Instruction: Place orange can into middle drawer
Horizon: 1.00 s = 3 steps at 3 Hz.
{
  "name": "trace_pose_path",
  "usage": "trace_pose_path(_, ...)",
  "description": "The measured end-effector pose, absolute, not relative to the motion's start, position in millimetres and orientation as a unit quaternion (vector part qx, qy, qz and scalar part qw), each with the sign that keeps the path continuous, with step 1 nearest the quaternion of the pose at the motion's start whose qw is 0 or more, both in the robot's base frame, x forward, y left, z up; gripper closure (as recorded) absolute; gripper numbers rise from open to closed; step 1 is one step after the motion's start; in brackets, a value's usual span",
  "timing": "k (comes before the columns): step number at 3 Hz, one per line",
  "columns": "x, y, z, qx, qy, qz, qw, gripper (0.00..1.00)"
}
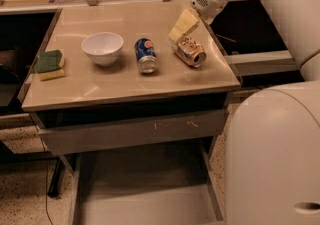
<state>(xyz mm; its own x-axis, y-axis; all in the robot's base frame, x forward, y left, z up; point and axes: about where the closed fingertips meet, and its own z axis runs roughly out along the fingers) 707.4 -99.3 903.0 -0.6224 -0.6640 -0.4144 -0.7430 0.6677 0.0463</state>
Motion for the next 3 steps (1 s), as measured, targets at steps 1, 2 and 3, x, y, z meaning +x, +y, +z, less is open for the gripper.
trace_pose_path(1, 718, -102, 891, -0.378, 0.901, 0.114, 0.182, 0.00)
trace_pose_path(2, 730, -107, 880, -0.366, 0.906, 0.113, 0.180, 0.00)
trace_pose_path(3, 738, -115, 863, -0.354, 0.913, 0.108, 0.173, 0.00)
